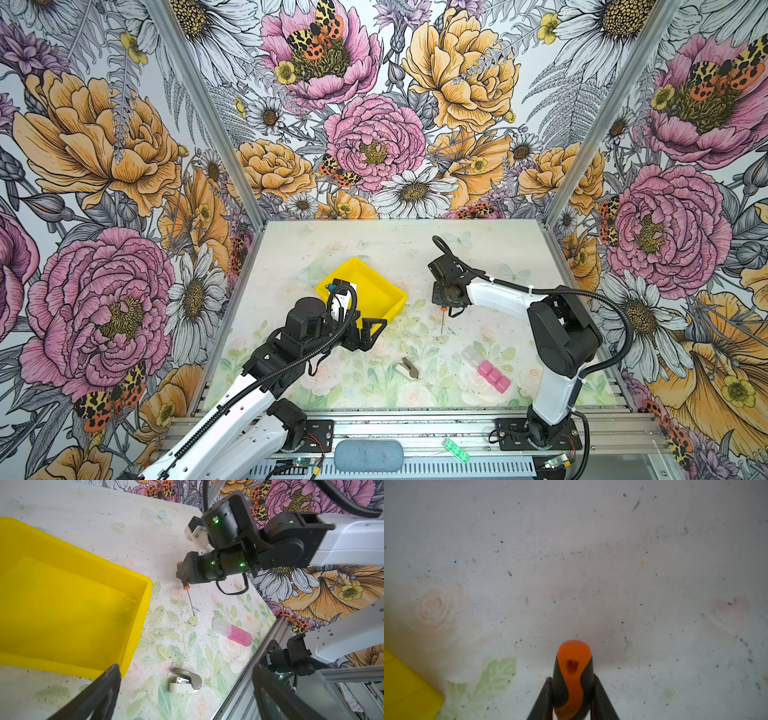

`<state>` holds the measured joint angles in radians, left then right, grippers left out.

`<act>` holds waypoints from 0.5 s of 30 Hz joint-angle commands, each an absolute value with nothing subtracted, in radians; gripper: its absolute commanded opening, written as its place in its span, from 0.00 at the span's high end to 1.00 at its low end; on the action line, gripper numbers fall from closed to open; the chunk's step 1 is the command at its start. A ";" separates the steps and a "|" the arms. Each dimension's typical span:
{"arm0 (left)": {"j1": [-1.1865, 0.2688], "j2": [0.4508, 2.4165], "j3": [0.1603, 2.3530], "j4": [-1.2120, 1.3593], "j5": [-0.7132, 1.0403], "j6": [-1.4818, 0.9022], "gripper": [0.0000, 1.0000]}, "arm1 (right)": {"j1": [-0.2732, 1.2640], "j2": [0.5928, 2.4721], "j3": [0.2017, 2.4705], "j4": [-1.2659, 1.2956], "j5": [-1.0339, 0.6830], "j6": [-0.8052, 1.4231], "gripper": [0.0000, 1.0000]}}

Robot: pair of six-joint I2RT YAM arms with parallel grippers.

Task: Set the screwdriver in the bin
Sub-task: 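Lift the screwdriver with the right gripper and carry it over the yellow bin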

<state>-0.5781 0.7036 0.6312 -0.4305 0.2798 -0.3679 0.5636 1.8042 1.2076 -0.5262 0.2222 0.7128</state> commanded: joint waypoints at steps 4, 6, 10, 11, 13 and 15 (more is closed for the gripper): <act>-0.547 0.671 0.604 -0.419 0.249 -0.391 0.01 | 0.589 1.699 1.213 -0.476 0.214 0.613 1.00; -0.533 0.663 0.604 -0.419 0.251 -0.391 0.01 | 0.601 1.680 1.217 -0.475 0.202 0.581 1.00; -0.522 0.652 0.596 -0.412 0.246 -0.403 0.01 | 0.616 1.646 1.251 -0.480 0.144 0.555 1.00; -0.522 0.650 0.592 -0.407 0.245 -0.408 0.01 | 0.619 1.640 1.264 -0.480 0.130 0.559 1.00; -0.521 0.644 0.582 -0.399 0.240 -0.421 0.01 | 0.630 1.630 1.286 -0.483 0.113 0.564 1.00; -0.522 0.634 0.574 -0.393 0.234 -0.433 0.01 | 0.642 1.631 1.319 -0.488 0.098 0.569 1.00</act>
<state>-0.5312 0.6498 0.5934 -0.4179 0.2642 -0.4049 0.6270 1.6760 1.2526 -0.5003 0.1375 0.5819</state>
